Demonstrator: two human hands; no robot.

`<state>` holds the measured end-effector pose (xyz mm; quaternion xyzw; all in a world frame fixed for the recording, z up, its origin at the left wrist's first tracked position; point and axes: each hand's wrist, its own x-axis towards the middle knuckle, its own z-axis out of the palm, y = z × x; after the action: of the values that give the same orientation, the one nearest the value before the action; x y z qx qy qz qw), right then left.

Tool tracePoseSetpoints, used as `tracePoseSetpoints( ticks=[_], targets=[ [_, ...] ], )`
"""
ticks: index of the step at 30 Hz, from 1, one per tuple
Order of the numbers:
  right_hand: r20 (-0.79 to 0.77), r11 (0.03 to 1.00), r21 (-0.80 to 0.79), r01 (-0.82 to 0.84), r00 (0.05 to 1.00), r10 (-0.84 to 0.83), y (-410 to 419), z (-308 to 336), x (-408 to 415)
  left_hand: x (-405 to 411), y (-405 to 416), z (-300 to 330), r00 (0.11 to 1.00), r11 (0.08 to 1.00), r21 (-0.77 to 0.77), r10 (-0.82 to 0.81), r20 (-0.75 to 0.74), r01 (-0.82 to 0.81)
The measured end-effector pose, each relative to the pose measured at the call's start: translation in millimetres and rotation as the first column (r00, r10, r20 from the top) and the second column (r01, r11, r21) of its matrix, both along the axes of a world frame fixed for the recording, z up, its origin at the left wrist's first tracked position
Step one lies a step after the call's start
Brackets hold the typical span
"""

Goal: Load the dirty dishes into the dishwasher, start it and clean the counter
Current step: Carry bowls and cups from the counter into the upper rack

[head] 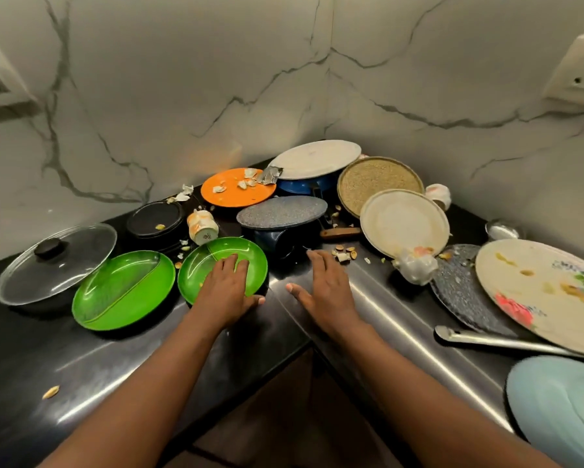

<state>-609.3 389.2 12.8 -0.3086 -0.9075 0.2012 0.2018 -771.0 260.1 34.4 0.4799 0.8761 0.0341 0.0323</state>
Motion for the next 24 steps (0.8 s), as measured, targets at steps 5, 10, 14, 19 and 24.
tracePoseSetpoints(
  ticks=[5, 10, 14, 19, 24],
  targets=[
    [0.078, 0.999, -0.018, -0.046, 0.996, 0.047, 30.5, 0.3, -54.1, -20.5, 20.0, -4.8, 0.996, 0.995, -0.048, 0.089, 0.028, -0.088],
    [0.032, 0.947, -0.308, 0.091, 0.996, -0.085, 45.6, -1.8, -96.0, -34.2, 17.7, -10.9, 0.983, 0.965, -0.247, 0.125, 0.131, -0.09],
    [-0.081, 0.887, -0.452, 0.094, 0.986, -0.145, 45.4, -1.6, -110.4, -38.2, 21.9, -8.7, 0.988, 0.96, -0.272, 0.096, 0.123, -0.059],
    [-0.003, 0.884, -0.428, 0.19, 0.977, -0.212, 42.6, 0.4, -102.4, -37.2, 22.5, -7.7, 0.992, 0.955, -0.291, 0.078, 0.095, -0.047],
    [0.151, 0.915, -0.332, 0.229, 0.971, -0.188, 40.4, 13.5, -71.7, -36.2, 22.6, -6.8, 0.998, 0.944, -0.328, 0.044, 0.036, -0.03]
  ],
)
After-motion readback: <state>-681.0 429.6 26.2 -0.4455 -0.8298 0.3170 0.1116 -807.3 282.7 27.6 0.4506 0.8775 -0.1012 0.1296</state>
